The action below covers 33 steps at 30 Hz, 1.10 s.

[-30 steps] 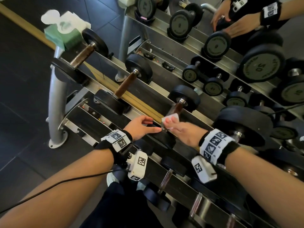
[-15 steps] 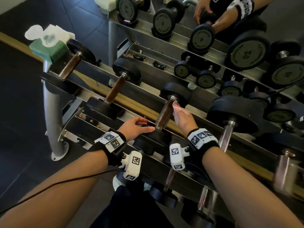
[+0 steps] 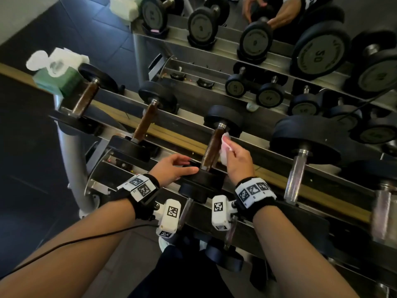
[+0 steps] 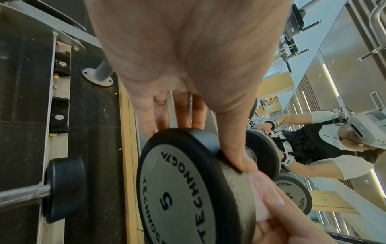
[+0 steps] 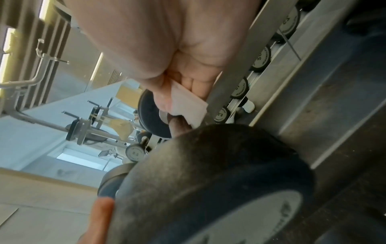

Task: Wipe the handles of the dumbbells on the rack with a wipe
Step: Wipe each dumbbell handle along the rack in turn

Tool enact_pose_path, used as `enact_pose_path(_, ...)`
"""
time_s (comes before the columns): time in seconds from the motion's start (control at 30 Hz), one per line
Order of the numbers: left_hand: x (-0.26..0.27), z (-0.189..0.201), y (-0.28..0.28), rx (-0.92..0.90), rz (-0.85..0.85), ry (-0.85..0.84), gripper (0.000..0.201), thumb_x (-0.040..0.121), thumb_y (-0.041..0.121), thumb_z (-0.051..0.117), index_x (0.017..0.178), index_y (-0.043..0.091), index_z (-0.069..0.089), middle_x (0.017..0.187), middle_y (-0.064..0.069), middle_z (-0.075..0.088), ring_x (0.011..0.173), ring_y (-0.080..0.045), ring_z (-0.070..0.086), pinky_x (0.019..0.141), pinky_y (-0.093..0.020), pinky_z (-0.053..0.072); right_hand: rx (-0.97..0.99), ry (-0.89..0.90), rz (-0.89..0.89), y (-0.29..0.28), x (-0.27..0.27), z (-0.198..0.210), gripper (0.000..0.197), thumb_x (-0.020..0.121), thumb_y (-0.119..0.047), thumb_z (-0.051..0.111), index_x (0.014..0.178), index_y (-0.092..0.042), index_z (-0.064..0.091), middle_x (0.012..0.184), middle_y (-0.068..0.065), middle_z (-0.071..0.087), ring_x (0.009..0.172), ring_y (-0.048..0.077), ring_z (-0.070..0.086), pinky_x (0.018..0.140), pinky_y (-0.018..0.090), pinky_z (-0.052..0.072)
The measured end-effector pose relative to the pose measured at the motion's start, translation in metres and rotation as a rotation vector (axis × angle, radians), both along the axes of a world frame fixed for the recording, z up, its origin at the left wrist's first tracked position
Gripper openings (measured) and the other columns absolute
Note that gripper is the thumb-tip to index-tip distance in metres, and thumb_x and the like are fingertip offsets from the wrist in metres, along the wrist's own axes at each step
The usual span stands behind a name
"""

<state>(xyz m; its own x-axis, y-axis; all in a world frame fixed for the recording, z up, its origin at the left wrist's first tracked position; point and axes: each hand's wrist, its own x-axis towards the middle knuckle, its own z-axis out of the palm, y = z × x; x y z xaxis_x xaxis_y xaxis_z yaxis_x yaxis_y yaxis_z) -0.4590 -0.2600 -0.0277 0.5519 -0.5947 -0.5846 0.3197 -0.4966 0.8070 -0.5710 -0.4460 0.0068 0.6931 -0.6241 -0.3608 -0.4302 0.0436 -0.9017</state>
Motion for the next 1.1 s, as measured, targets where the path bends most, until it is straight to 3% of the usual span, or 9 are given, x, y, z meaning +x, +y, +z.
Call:
enact_pose_path(0.17, -0.002, 0.003, -0.002, -0.01, 0.007, 0.015, 0.057, 0.057, 0.044, 0.083, 0.11, 0.033, 0.063, 0.119, 0.008, 0.067, 0.113, -0.009, 0.061, 0.097, -0.034, 0.051, 0.102, -0.02, -0.024, 0.022, 0.004, -0.01, 0.03, 0.101, -0.041, 0.048, 0.129, -0.041, 0.061, 0.137, -0.004, 0.056, 0.121, 0.015, 0.054, 0.107, 0.037, 0.044)
enact_pose_path(0.27, -0.002, 0.006, -0.004, -0.019, 0.023, 0.027, 0.053, 0.06, 0.038, 0.083, 0.109, 0.032, 0.063, 0.118, 0.006, 0.066, 0.11, -0.009, 0.063, 0.089, -0.028, 0.053, 0.019, 0.025, 0.056, 0.036, -0.016, -0.022, 0.024, 0.099, -0.036, 0.054, 0.116, -0.04, 0.07, 0.123, -0.001, 0.066, 0.109, 0.015, 0.063, 0.1, 0.041, 0.052)
enact_pose_path(0.4, -0.002, 0.006, -0.004, -0.019, 0.027, 0.04, 0.045, 0.068, 0.031, 0.083, 0.109, 0.03, 0.064, 0.118, 0.005, 0.067, 0.108, -0.01, 0.064, 0.083, -0.024, 0.052, 0.086, -0.002, -0.001, 0.022, -0.02, -0.017, 0.015, 0.088, -0.038, 0.064, 0.095, -0.035, 0.078, 0.098, -0.014, 0.074, 0.097, 0.011, 0.068, 0.092, 0.041, 0.056)
enact_pose_path(0.57, -0.004, 0.007, -0.005, -0.027, 0.062, 0.056, 0.054, 0.058, 0.035, 0.083, 0.109, 0.028, 0.065, 0.116, 0.005, 0.068, 0.111, -0.014, 0.064, 0.097, -0.036, 0.052, 0.181, -0.092, -0.066, 0.014, -0.004, -0.013, 0.022, 0.097, -0.045, 0.055, 0.115, -0.046, 0.069, 0.116, -0.015, 0.063, 0.106, 0.005, 0.059, 0.081, 0.02, 0.053)
enact_pose_path(0.7, -0.004, 0.006, -0.005, -0.012, 0.065, 0.048, 0.052, 0.063, 0.032, 0.083, 0.112, 0.026, 0.065, 0.119, 0.004, 0.067, 0.114, -0.016, 0.063, 0.104, -0.045, 0.049, 0.082, -0.014, -0.009, 0.038, -0.016, -0.027, 0.023, 0.098, -0.04, 0.055, 0.115, -0.043, 0.069, 0.12, -0.005, 0.066, 0.108, 0.011, 0.062, 0.097, 0.037, 0.053)
enact_pose_path(0.8, -0.005, 0.006, -0.005, -0.012, 0.06, 0.043, 0.056, 0.058, 0.037, 0.083, 0.111, 0.027, 0.066, 0.119, 0.004, 0.067, 0.116, -0.017, 0.062, 0.104, -0.047, 0.048, 0.001, 0.0, -0.007, 0.038, -0.024, -0.027, 0.02, 0.094, -0.026, 0.06, 0.101, -0.035, 0.077, 0.109, -0.009, 0.073, 0.101, 0.007, 0.065, 0.094, 0.037, 0.055)
enact_pose_path(0.9, -0.005, 0.007, -0.004, -0.023, 0.066, 0.05, 0.06, 0.055, 0.04, 0.084, 0.11, 0.026, 0.066, 0.119, 0.004, 0.067, 0.117, -0.018, 0.061, 0.105, -0.047, 0.048, 0.09, -0.019, -0.097, 0.024, -0.019, -0.016, 0.016, 0.092, -0.03, 0.062, 0.088, -0.034, 0.077, 0.101, -0.01, 0.071, 0.098, 0.012, 0.065, 0.086, 0.035, 0.057)
enact_pose_path(1.0, -0.007, 0.008, -0.004, -0.026, 0.07, 0.049, 0.062, 0.055, 0.04, 0.084, 0.112, 0.025, 0.066, 0.12, 0.003, 0.067, 0.117, -0.018, 0.061, 0.106, -0.047, 0.047, 0.108, -0.07, -0.194, 0.015, -0.006, -0.009, 0.022, 0.098, -0.033, 0.054, 0.109, -0.036, 0.073, 0.108, -0.014, 0.066, 0.104, 0.006, 0.06, 0.082, 0.018, 0.047)
enact_pose_path(1.1, -0.008, 0.007, -0.003, -0.029, 0.08, 0.049, 0.063, 0.054, 0.042, 0.084, 0.112, 0.026, 0.066, 0.12, 0.004, 0.067, 0.117, -0.018, 0.062, 0.105, -0.047, 0.048, 0.167, -0.022, -0.119, 0.028, -0.002, -0.014, 0.03, 0.102, -0.032, 0.05, 0.127, -0.034, 0.065, 0.128, -0.007, 0.062, 0.119, 0.014, 0.056, 0.1, 0.029, 0.047)
